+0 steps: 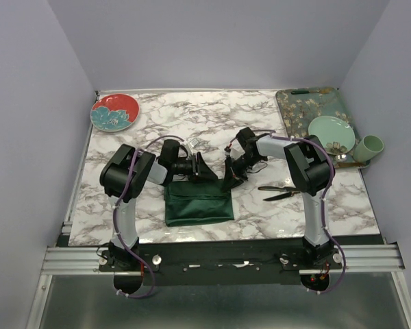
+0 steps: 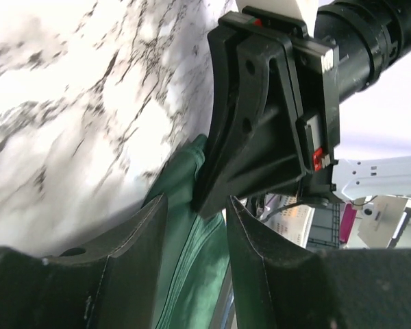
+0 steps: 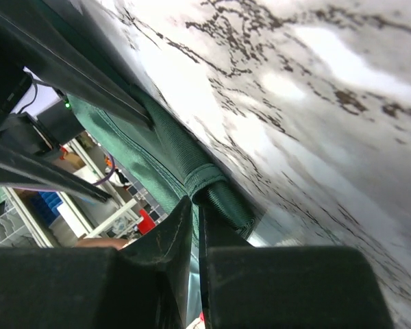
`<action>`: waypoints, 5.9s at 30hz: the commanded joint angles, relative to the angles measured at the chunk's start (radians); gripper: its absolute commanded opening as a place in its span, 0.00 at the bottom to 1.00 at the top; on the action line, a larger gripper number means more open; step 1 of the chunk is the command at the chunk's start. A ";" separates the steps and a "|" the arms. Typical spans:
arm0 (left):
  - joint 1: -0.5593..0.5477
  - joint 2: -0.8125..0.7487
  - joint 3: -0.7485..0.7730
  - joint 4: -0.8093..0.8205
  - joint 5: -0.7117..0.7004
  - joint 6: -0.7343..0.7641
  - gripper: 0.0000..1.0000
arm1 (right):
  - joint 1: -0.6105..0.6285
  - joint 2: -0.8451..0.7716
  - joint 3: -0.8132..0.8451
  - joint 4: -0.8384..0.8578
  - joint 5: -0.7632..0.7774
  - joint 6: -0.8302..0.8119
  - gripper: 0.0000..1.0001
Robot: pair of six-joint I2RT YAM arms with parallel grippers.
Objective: Fold the napkin into a case and place the utensils inside
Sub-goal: Smooth out the 2/3-rectangle-folded napkin at the center of the board.
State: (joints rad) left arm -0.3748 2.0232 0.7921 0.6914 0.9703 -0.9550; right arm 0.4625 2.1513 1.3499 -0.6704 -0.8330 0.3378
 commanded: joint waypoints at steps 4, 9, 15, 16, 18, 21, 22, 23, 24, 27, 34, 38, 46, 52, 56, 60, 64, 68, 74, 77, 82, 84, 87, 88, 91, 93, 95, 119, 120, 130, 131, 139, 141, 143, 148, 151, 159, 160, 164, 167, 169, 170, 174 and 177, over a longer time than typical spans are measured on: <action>0.102 -0.043 -0.119 0.034 0.091 0.039 0.51 | -0.007 0.061 -0.046 0.002 0.241 -0.023 0.16; 0.200 -0.086 -0.145 -0.125 0.142 0.165 0.53 | -0.005 0.059 -0.052 -0.001 0.258 -0.025 0.16; 0.313 -0.098 -0.091 -0.515 0.176 0.482 0.52 | -0.007 0.061 -0.055 -0.003 0.275 -0.025 0.16; 0.347 -0.100 -0.084 -0.576 0.176 0.530 0.52 | -0.007 0.061 -0.055 -0.003 0.276 -0.029 0.16; 0.387 -0.101 -0.048 -0.788 0.171 0.706 0.52 | -0.007 0.056 -0.057 -0.003 0.278 -0.031 0.16; 0.464 -0.113 0.010 -1.045 0.160 0.919 0.52 | -0.005 0.053 -0.051 -0.004 0.278 -0.043 0.16; 0.490 -0.133 0.013 -1.043 0.159 0.912 0.52 | -0.007 0.050 -0.048 -0.005 0.273 -0.055 0.16; 0.516 -0.148 0.034 -1.065 0.139 0.935 0.52 | -0.007 0.047 -0.038 -0.003 0.272 -0.062 0.16; 0.524 -0.161 0.080 -1.134 0.128 1.014 0.52 | -0.007 0.045 -0.034 -0.001 0.272 -0.069 0.15; 0.501 -0.228 0.171 -1.263 0.045 1.184 0.51 | -0.007 0.035 -0.023 -0.006 0.256 -0.085 0.15; 0.191 -0.638 0.050 -1.215 -0.332 1.507 0.47 | -0.005 0.007 -0.023 -0.005 0.245 -0.111 0.15; -0.056 -0.849 -0.135 -1.098 -0.520 1.628 0.52 | -0.005 0.018 -0.005 -0.009 0.252 -0.115 0.15; -0.338 -0.848 -0.180 -1.026 -0.674 1.552 0.55 | -0.005 0.016 0.011 -0.020 0.265 -0.138 0.16; -0.349 -0.773 -0.160 -1.145 -0.611 1.694 0.57 | 0.001 0.013 0.028 -0.032 0.287 -0.186 0.20; -0.348 -0.732 -0.159 -1.187 -0.621 1.705 0.57 | 0.010 -0.002 0.043 -0.049 0.298 -0.252 0.27; -0.346 -0.733 -0.157 -1.195 -0.599 1.678 0.56 | 0.022 -0.025 0.052 -0.058 0.314 -0.327 0.35; -0.320 -0.730 -0.162 -1.205 -0.579 1.690 0.56 | 0.038 -0.057 0.068 -0.074 0.319 -0.422 0.39; -0.294 -0.771 -0.149 -1.250 -0.521 1.727 0.56 | 0.044 -0.091 0.084 -0.087 0.282 -0.476 0.40; -0.291 -0.870 -0.162 -1.251 -0.495 1.754 0.57 | 0.047 -0.180 0.097 -0.077 0.183 -0.581 0.43; -0.291 -0.882 -0.165 -1.253 -0.483 1.760 0.57 | 0.047 -0.215 0.097 -0.072 0.175 -0.670 0.44; -0.291 -0.867 -0.175 -1.233 -0.495 1.776 0.58 | 0.071 -0.211 0.110 -0.107 0.207 -0.789 0.46; -0.291 -0.851 -0.177 -1.221 -0.505 1.777 0.58 | 0.085 -0.197 0.130 -0.124 0.244 -0.807 0.48; -0.291 -0.831 -0.177 -1.202 -0.521 1.776 0.57 | 0.107 -0.169 0.140 -0.127 0.305 -0.798 0.50; -0.291 -0.824 -0.175 -1.198 -0.524 1.777 0.58 | 0.110 -0.165 0.140 -0.130 0.319 -0.789 0.52; -0.291 -0.817 -0.175 -1.198 -0.521 1.780 0.57 | 0.110 -0.156 0.137 -0.155 0.333 -0.772 0.52; -0.291 -0.813 -0.175 -1.193 -0.522 1.780 0.57 | 0.110 -0.175 0.123 -0.167 0.331 -0.780 0.52; -0.291 -0.804 -0.177 -1.193 -0.525 1.780 0.57 | 0.110 -0.205 0.089 -0.167 0.318 -0.801 0.52; -0.291 -0.814 -0.209 -1.188 -0.512 1.768 0.57 | 0.238 -0.289 -0.119 0.041 0.501 -1.080 0.52; -0.291 -0.813 -0.212 -1.188 -0.513 1.767 0.57 | 0.240 -0.289 -0.126 0.052 0.508 -1.086 0.51; -0.291 -0.793 -0.223 -1.198 -0.522 1.788 0.49 | 0.246 -0.292 -0.153 0.083 0.532 -1.119 0.35; -0.291 -0.790 -0.225 -1.198 -0.530 1.788 0.47 | 0.248 -0.294 -0.155 0.083 0.534 -1.125 0.33; -0.285 -0.773 -0.232 -1.207 -0.545 1.820 0.41 | 0.246 -0.317 -0.181 0.083 0.549 -1.162 0.16; -0.282 -0.768 -0.231 -1.207 -0.544 1.819 0.41 | 0.246 -0.323 -0.193 0.083 0.549 -1.166 0.16; -0.279 -0.765 -0.228 -1.207 -0.542 1.816 0.41 | 0.246 -0.338 -0.208 0.081 0.548 -1.171 0.15; -0.277 -0.761 -0.223 -1.210 -0.538 1.816 0.41 | 0.248 -0.366 -0.228 0.065 0.534 -1.181 0.14; -0.276 -0.758 -0.220 -1.211 -0.536 1.816 0.41 | 0.246 -0.369 -0.232 0.061 0.538 -1.188 0.13; -0.273 -0.758 -0.214 -1.222 -0.536 1.811 0.40 | 0.245 -0.390 -0.244 0.055 0.541 -1.198 0.13; -0.273 -0.756 -0.215 -1.224 -0.535 1.813 0.40 | 0.243 -0.398 -0.248 0.055 0.541 -1.198 0.12; -0.274 -0.762 -0.217 -1.222 -0.532 1.813 0.40 | 0.237 -0.400 -0.248 0.054 0.540 -1.192 0.12; -0.273 -0.759 -0.212 -1.224 -0.530 1.813 0.40 | 0.231 -0.387 -0.235 0.051 0.541 -1.186 0.12; -0.273 -0.756 -0.211 -1.225 -0.532 1.813 0.40 | 0.226 -0.386 -0.222 0.048 0.540 -1.183 0.11; -0.273 -0.756 -0.211 -1.227 -0.530 1.813 0.40 | 0.222 -0.384 -0.218 0.046 0.538 -1.182 0.11; -0.273 -0.759 -0.211 -1.227 -0.527 1.811 0.40 | 0.219 -0.384 -0.198 0.029 0.528 -1.178 0.14; -0.274 -0.761 -0.211 -1.230 -0.525 1.811 0.40 | 0.217 -0.380 -0.173 0.011 0.512 -1.162 0.18</action>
State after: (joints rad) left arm -0.6548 1.2514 0.5777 -0.4995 0.4404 0.8455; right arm 0.6857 1.7733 1.1305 -0.6075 -0.3180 -0.8375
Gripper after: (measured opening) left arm 0.400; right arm 0.164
